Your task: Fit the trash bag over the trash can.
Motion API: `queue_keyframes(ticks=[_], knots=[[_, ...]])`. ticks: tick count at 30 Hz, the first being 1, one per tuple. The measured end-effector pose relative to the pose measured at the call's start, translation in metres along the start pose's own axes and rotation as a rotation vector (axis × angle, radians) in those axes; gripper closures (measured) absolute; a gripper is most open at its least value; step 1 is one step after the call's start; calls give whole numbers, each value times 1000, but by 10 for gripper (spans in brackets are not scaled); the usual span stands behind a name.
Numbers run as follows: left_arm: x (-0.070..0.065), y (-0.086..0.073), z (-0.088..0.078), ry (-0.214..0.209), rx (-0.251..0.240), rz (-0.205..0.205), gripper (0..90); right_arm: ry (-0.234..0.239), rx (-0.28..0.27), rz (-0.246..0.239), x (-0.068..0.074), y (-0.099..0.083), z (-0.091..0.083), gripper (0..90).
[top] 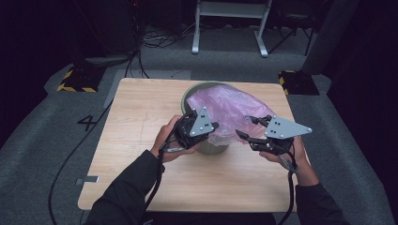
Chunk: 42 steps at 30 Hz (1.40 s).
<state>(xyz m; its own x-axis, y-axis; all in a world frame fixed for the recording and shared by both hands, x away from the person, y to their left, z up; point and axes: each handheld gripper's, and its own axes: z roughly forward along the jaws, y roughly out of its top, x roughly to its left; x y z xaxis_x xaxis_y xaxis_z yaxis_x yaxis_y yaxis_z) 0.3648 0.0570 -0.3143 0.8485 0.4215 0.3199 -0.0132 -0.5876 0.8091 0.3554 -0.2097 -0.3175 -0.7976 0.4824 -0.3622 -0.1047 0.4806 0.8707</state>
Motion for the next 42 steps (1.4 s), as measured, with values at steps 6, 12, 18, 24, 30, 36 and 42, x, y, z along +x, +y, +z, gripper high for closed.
queue_keyframes(ticks=[6, 12, 18, 24, 30, 36, 42], knots=[[7, -10, -8, 7, -44, -53, 898, 13, 5, 10, 5, -7, -2, 370], [12, -23, -17, -1, -48, -84, 898, -56, 40, 9, 5, -17, 0, 431], [16, -38, -27, 5, -62, -112, 898, -60, 31, 13, -1, -18, 0, 613], [20, -46, -42, 22, -88, -130, 898, -103, 25, 27, -4, -17, 0, 474], [23, -56, -52, 21, -112, -179, 897, -81, 18, 21, -5, -14, 0, 541], [25, -67, -59, 52, -110, -206, 897, -100, 8, 10, 0, -13, 2, 354], [20, -83, -60, 45, -109, -214, 865, -94, 22, 22, 3, -20, 3, 309]])
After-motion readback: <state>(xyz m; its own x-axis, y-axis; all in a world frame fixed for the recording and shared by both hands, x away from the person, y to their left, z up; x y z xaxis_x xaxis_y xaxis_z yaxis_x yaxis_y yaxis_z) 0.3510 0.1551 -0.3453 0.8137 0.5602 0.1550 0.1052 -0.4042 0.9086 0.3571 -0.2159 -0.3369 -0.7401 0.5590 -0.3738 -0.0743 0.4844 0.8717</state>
